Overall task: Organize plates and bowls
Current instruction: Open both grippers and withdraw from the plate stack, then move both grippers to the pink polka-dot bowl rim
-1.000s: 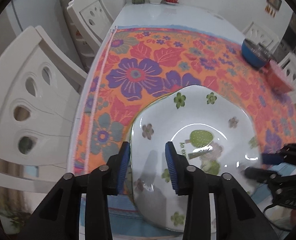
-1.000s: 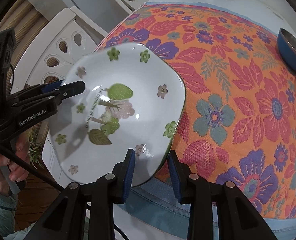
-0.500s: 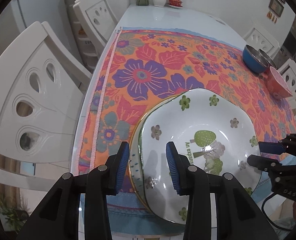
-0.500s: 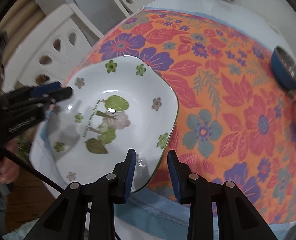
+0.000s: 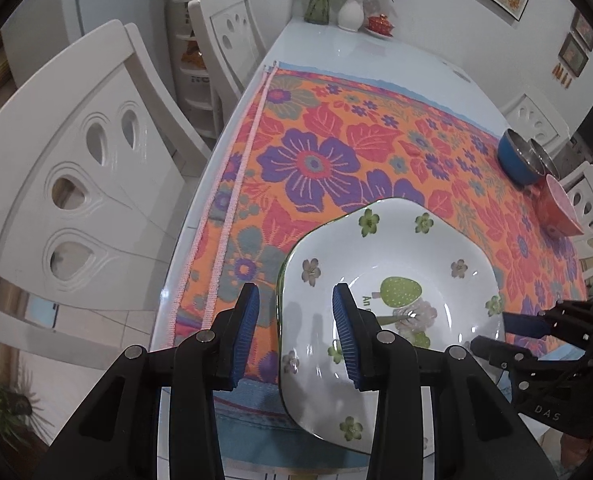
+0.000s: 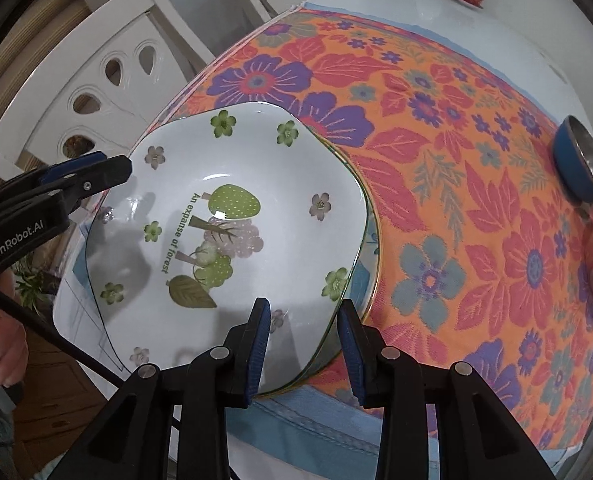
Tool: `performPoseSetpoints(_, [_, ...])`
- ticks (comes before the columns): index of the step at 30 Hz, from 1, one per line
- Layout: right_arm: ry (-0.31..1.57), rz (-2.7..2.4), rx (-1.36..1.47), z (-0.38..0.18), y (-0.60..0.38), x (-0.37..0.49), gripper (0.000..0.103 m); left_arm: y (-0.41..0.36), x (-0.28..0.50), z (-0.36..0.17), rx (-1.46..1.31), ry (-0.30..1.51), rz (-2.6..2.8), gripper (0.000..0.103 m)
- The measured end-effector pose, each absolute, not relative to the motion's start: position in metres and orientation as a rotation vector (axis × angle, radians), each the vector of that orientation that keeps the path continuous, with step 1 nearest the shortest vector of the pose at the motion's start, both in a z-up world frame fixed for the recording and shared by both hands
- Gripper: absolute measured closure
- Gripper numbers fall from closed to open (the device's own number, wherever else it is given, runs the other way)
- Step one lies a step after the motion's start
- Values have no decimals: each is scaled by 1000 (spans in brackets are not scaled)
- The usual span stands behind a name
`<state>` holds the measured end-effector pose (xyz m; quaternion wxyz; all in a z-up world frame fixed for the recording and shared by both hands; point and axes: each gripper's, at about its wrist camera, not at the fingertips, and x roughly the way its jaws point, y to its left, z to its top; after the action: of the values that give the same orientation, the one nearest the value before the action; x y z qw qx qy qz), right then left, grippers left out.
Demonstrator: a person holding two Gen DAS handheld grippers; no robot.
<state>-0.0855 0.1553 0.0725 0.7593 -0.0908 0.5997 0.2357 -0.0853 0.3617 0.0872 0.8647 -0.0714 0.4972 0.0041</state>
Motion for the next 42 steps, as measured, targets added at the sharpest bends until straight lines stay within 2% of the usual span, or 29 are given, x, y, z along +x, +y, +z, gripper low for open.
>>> performPoseSetpoints(7, [1262,485,-95,91,123,-91,68,353,-77,102,-190,994,-19,67])
performPoseSetpoints(15, [1193,420,118,113,45,-79,52,293,-58,143,-159,903,-117,67])
performPoseSetpoints(17, [1183,418,151,118,27,-76,51,271,-55,152,-145,889,-135,67])
performPoseSetpoints(18, [1179,417,166,121,17,-75,51,257,-53,157,-143,883,-145,65])
performPoseSetpoints(19, [1169,418,182,125,5,-74,51,248,-51,160,-146,879,-153,57])
performPoseSetpoints(20, [1156,414,192,128,-8,-74,51,237,-50,163,-150,872,-162,41])
performPoseSetpoints(22, [1137,395,205,134,-33,-73,49,210,-46,169,-156,840,-179,31])
performPoseSetpoints(25, [1122,373,250,139,-74,-68,43,172,-37,175,-143,839,-227,31])
performPoseSetpoints(34, [1050,171,419,141,-197,-41,37,65,-10,174,-114,853,-351,31])
performPoseSetpoints(42, [1103,99,450,112,-262,0,37,2,35,131,-225,964,-438,31])
